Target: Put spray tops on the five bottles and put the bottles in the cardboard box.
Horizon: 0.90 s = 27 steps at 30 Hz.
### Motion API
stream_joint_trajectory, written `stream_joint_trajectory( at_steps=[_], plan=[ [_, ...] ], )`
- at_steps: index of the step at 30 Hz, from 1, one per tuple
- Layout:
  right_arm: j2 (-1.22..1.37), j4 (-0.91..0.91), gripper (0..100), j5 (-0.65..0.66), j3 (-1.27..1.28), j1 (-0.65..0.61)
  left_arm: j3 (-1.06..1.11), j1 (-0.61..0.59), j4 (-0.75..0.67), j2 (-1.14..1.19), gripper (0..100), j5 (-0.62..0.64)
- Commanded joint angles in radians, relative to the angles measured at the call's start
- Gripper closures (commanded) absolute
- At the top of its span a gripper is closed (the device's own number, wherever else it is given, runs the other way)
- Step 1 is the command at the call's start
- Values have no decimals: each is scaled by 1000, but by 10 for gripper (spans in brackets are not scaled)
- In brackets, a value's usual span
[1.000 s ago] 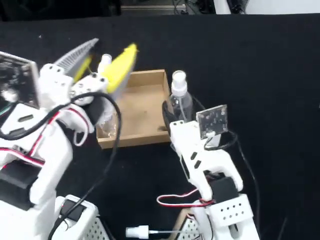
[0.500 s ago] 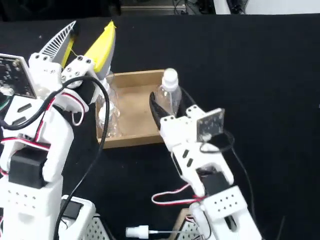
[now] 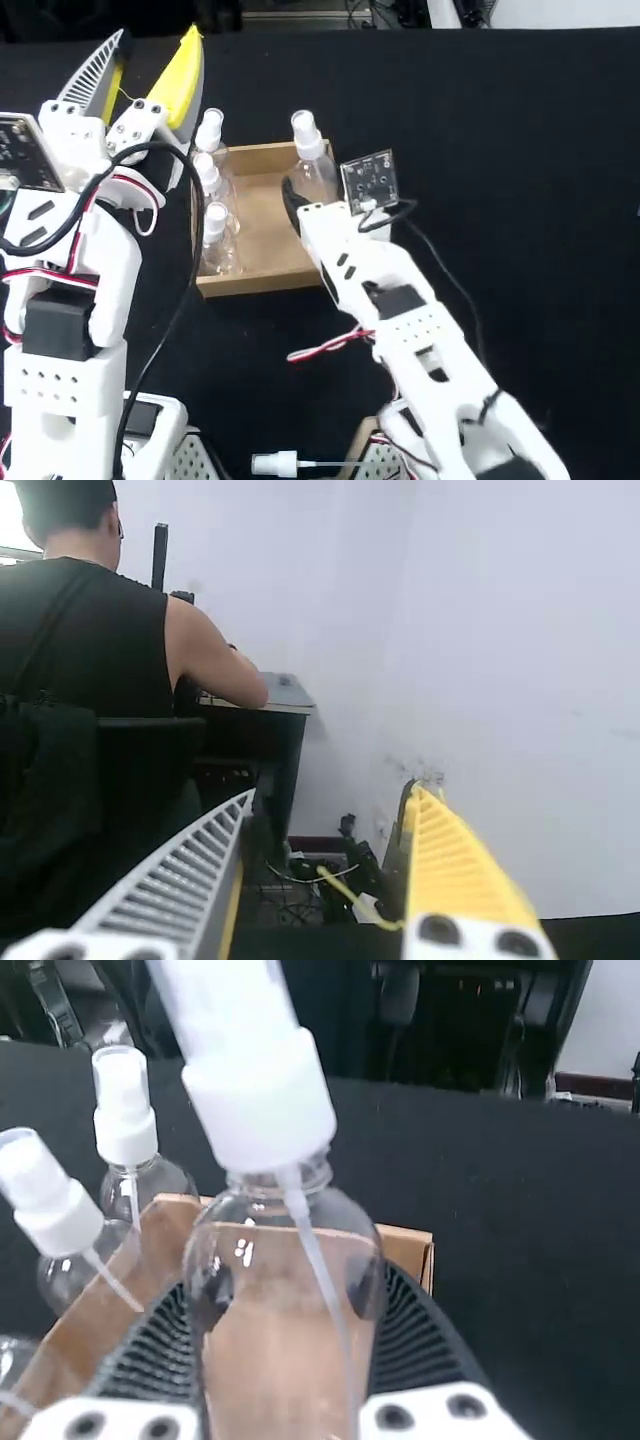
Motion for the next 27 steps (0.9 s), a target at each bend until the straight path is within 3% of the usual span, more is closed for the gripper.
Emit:
stream_joint_trajectory(
  at_steps=[1,5,8,27],
  plan=[
    [62,-239,987,-9,-5,-11,-16,-10,-23,-14,784,9],
    [173,-582,988,-8,96,-11,-16,-10,-21,-14,784,9],
    [269,-727,988,-9,119,-11,-16,-7,-21,-14,784,9],
    [720,-850,986,-3,-114,-8,-2,-5,-21,-14,784,9]
  ],
)
